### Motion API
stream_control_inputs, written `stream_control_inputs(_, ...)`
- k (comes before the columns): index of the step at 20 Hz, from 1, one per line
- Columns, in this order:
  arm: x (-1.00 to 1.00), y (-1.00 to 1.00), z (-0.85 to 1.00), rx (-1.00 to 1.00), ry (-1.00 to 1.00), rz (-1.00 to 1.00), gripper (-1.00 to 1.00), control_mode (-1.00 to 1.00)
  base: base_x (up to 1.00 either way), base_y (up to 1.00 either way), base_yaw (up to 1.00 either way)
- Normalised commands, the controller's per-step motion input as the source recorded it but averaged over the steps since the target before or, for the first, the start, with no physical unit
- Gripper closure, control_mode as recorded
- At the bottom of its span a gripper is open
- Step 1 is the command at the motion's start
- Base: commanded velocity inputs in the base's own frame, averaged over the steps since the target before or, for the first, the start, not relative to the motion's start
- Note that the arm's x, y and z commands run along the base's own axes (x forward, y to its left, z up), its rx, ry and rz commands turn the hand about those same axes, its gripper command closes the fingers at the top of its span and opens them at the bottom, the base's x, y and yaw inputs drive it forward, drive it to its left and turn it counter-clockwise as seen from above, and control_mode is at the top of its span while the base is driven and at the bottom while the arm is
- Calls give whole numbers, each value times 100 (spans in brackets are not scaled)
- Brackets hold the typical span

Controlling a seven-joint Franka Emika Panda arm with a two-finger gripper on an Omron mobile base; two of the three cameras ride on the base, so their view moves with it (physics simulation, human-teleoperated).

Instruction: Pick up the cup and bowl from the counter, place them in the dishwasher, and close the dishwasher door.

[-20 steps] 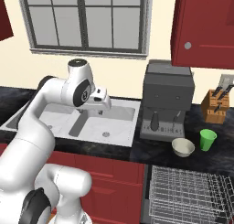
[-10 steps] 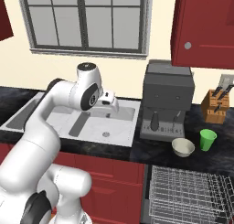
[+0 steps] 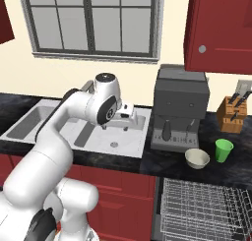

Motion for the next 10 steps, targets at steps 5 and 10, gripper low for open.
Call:
stream_control_inputs(5,1,-39,-16,0,0,0,-100,-100,0,0,0)
stream_control_inputs(10,2,-36,-11,0,0,0,-100,-100,0,0,0)
